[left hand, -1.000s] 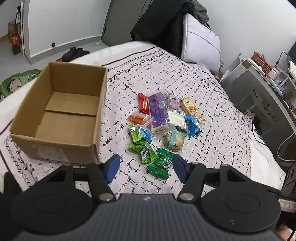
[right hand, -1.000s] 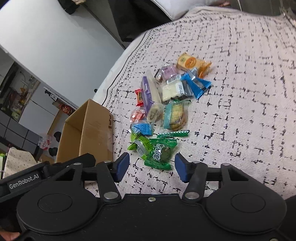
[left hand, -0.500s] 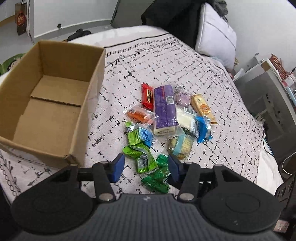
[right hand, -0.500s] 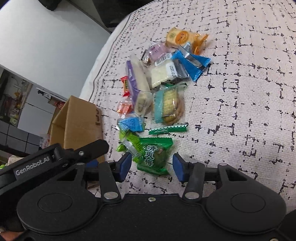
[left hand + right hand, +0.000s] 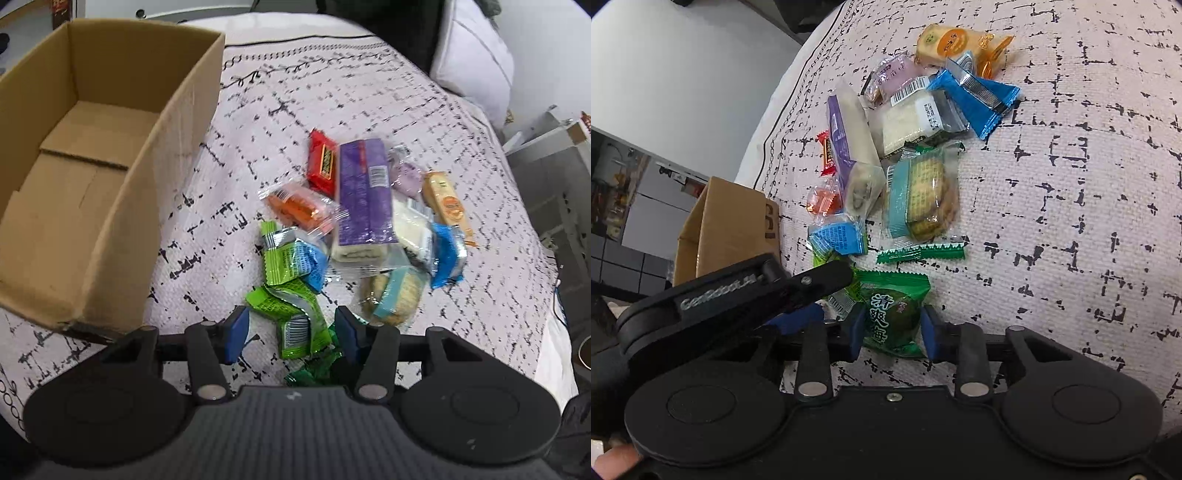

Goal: Organize snacks
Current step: 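Move the right gripper to the green candy packets and grasp them, then carry the green packets with the right gripper into the cardboard box and release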

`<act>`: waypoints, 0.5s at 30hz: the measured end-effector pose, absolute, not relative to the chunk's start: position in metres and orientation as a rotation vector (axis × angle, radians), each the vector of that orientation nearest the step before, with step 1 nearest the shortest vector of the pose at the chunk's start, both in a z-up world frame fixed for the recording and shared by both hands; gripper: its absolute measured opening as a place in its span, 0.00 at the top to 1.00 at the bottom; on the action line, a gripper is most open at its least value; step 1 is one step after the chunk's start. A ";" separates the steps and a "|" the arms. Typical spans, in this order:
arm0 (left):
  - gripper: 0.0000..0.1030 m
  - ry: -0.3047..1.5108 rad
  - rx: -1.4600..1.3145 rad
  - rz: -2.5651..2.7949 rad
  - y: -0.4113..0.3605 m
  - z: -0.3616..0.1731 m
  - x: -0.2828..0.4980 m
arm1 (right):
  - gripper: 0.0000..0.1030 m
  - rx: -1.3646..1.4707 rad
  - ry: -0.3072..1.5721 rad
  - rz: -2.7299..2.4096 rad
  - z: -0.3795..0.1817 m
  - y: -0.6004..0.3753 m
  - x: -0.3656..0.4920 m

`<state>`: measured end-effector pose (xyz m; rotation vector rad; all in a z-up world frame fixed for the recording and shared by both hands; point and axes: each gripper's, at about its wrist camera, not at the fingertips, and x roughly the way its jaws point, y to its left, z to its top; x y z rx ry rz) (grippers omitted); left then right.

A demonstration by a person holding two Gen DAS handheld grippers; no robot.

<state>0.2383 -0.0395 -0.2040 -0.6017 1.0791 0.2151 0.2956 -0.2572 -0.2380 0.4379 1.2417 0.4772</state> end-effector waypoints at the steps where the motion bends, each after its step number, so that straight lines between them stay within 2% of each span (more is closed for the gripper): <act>1: 0.51 1.083 -0.605 0.218 -0.040 -0.207 0.240 | 0.76 0.435 1.239 0.478 -0.238 -0.256 0.296; 6: 0.51 1.091 -0.619 0.234 -0.043 -0.217 0.247 | 0.76 0.437 1.225 0.481 -0.236 -0.258 0.295; 10: 0.71 1.094 -0.627 0.239 -0.044 -0.218 0.250 | 0.76 0.437 1.206 0.482 -0.233 -0.262 0.294; 12: 0.75 1.097 -0.627 0.236 -0.044 -0.217 0.250 | 0.77 0.435 1.197 0.484 -0.230 -0.264 0.293; 15: 0.75 1.092 -0.614 0.240 -0.045 -0.211 0.246 | 0.77 0.435 1.175 0.495 -0.224 -0.267 0.290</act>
